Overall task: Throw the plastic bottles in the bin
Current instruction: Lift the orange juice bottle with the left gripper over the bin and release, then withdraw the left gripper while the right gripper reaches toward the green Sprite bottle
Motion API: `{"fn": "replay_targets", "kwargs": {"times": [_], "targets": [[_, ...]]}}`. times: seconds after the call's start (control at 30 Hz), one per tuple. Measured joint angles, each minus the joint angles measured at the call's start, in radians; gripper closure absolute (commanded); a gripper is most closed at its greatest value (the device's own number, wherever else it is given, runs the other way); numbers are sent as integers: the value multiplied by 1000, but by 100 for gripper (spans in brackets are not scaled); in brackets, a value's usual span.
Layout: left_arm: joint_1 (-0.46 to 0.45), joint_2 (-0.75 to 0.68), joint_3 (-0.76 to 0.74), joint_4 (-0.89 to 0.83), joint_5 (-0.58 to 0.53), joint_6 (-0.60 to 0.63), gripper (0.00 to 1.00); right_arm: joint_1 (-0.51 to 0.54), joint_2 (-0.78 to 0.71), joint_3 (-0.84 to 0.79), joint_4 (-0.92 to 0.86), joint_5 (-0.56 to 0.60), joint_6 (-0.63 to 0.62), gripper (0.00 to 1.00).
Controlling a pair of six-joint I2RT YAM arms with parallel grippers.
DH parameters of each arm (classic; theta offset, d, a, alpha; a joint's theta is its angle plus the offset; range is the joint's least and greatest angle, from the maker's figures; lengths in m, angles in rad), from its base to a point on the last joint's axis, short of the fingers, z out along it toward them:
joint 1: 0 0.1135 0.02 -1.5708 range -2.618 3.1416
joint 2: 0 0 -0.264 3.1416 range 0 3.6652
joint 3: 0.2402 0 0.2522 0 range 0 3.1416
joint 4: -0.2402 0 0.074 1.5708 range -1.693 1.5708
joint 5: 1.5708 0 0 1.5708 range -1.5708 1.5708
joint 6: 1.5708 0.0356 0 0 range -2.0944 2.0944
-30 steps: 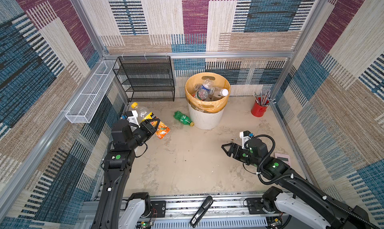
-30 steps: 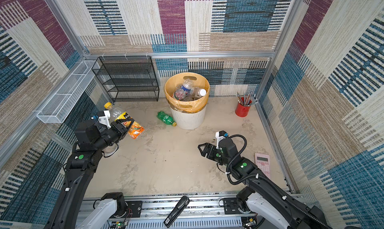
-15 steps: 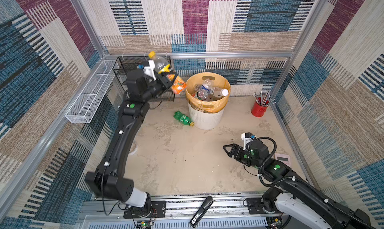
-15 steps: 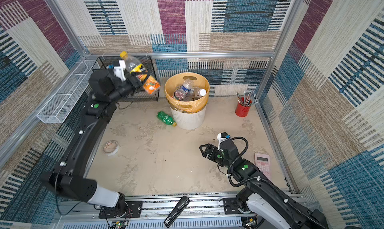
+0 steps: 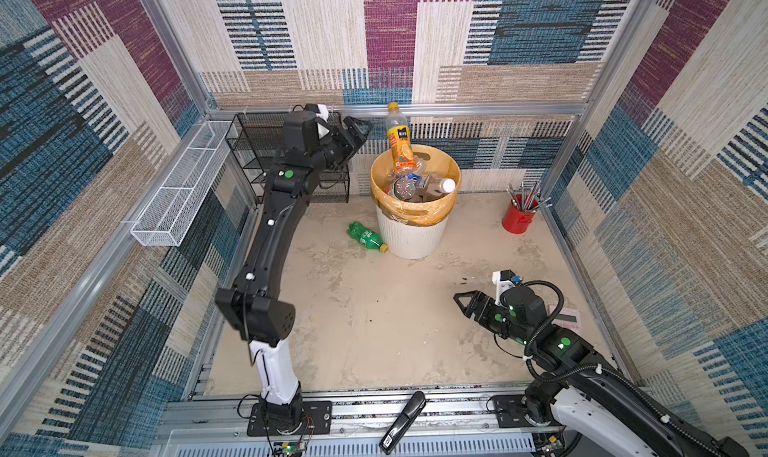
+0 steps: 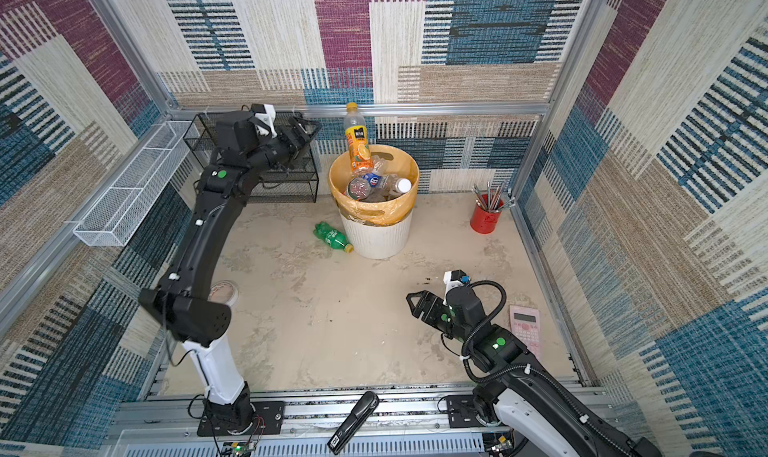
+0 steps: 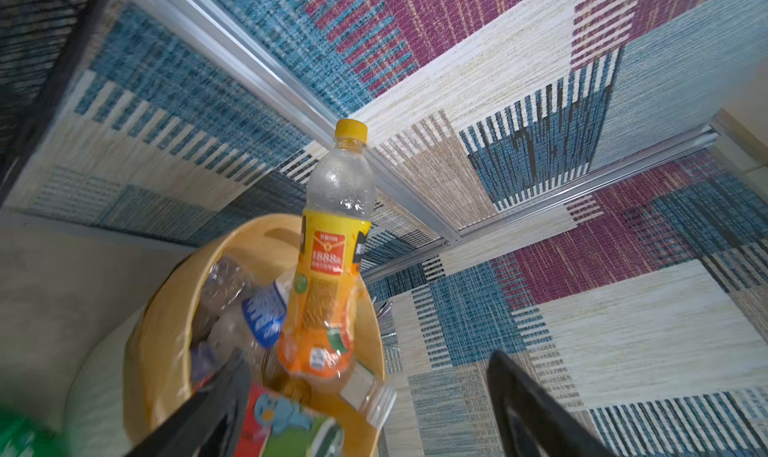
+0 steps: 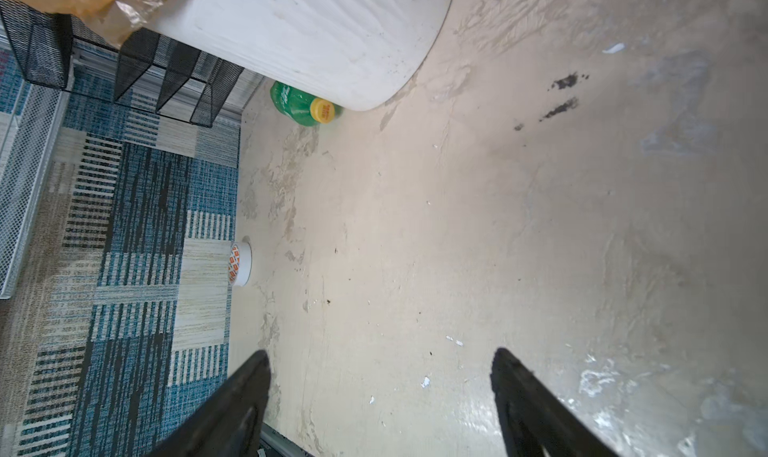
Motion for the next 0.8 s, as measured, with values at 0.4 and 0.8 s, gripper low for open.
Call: {"fn": "replay_targets", "kwargs": {"times": [0.4,0.8], "targets": [[14,-511,-608,147,-54,49,14,0,82,10,29,-2,-30,15],[16,-842,-1086,2,-157,-58,19,2,233,85,60,-43,-120,21]]}}
